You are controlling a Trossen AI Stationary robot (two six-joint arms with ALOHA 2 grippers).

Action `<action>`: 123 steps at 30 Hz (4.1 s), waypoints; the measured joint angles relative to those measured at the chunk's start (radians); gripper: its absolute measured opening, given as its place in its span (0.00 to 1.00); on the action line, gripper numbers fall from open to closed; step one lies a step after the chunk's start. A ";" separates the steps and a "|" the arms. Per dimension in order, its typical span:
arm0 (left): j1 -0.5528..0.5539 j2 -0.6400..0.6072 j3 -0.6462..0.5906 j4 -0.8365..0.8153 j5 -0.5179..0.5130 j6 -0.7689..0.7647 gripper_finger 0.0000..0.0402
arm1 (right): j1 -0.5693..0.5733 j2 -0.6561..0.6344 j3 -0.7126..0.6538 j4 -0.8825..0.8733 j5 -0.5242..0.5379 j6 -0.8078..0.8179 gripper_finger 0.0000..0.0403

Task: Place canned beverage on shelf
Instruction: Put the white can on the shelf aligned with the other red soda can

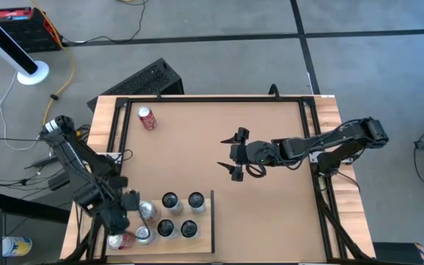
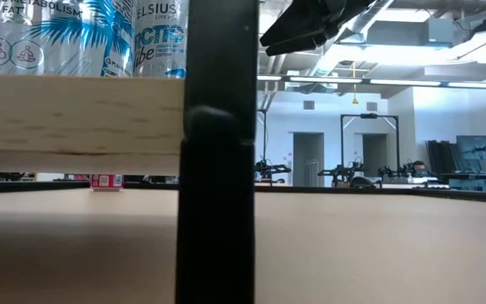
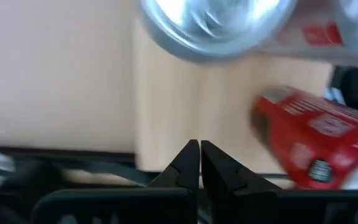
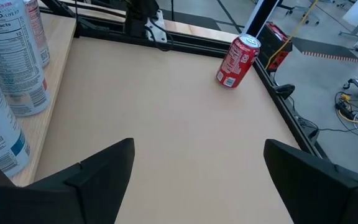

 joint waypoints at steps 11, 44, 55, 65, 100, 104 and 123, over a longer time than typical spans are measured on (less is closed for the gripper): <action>0.464 -0.172 0.035 -0.059 -0.419 0.446 0.00 | 0.000 0.000 0.000 0.000 -0.017 -0.007 0.95; 1.854 0.067 0.079 0.211 -0.104 1.134 0.78 | -0.047 0.003 0.000 0.018 -0.061 -0.236 0.95; 1.871 0.158 0.041 0.170 -0.065 1.134 0.92 | -0.068 0.003 0.000 0.023 -0.075 -0.202 0.95; 1.872 0.232 0.041 0.155 -0.084 1.125 0.92 | -0.066 0.003 0.000 0.019 -0.076 -0.181 0.95; 1.444 -0.296 0.052 -0.299 0.025 0.560 0.64 | -0.052 0.003 -0.001 0.019 -0.076 -0.130 0.95; 1.216 -0.381 0.053 -0.291 0.030 0.271 0.64 | -0.045 0.003 -0.001 0.049 -0.076 -0.123 0.95; 0.317 -0.170 0.053 -0.235 -0.072 -0.648 0.64 | -0.036 0.002 -0.001 0.037 -0.077 -0.129 0.95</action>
